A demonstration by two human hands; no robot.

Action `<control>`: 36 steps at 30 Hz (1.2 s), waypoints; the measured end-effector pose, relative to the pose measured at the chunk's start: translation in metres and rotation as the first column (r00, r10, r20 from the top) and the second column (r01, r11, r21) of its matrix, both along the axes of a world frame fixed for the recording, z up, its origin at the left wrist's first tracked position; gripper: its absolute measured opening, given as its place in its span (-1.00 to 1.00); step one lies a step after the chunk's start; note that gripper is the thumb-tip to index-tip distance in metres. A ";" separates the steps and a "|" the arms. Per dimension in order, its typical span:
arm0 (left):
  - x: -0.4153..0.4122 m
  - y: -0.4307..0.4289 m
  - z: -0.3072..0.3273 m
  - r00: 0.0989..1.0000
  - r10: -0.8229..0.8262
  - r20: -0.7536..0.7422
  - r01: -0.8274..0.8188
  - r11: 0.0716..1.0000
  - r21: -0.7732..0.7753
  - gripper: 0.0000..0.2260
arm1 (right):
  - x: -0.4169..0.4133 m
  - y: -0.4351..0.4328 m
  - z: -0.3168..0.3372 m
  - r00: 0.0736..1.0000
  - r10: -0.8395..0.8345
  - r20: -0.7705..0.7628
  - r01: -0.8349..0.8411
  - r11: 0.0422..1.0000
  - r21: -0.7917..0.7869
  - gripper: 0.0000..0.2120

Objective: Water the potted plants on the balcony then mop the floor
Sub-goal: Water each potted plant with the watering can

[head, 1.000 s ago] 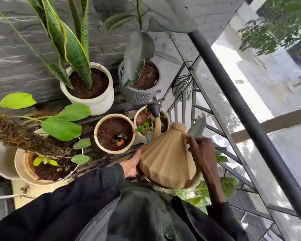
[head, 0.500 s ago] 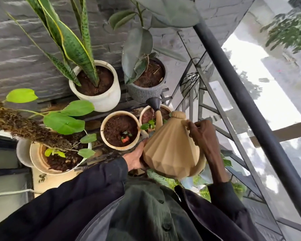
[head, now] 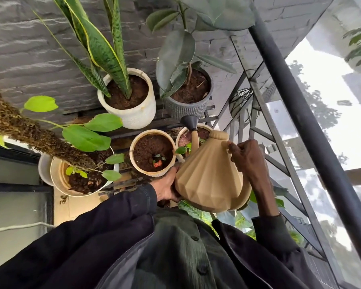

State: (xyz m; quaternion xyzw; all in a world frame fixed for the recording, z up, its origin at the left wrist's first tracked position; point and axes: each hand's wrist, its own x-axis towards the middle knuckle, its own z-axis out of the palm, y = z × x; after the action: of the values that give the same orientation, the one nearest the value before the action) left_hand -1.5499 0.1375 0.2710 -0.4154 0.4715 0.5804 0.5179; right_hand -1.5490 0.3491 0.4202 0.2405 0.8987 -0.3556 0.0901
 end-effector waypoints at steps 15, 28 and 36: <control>0.002 0.004 0.005 1.000 -0.019 -0.019 0.019 1.000 0.007 -0.42 | 0.027 0.010 -0.027 0.995 -0.077 -0.064 0.075 0.997 -0.029 -0.44; -0.007 0.001 0.019 0.975 0.078 -0.209 -0.067 0.996 0.059 -0.53 | 0.068 0.004 -0.053 0.911 -0.370 -0.183 0.328 0.918 -0.223 -0.41; -0.023 0.005 0.023 0.922 0.125 -0.366 -0.094 0.990 0.103 -0.55 | 0.078 0.009 -0.063 0.832 -0.416 -0.367 0.320 0.900 -0.296 -0.48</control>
State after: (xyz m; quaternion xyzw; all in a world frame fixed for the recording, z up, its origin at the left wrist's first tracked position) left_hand -1.5730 0.1420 0.2940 -0.3020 0.5124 0.6956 0.4029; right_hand -1.4705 0.3577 0.3576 0.3159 0.7874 -0.5077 -0.1500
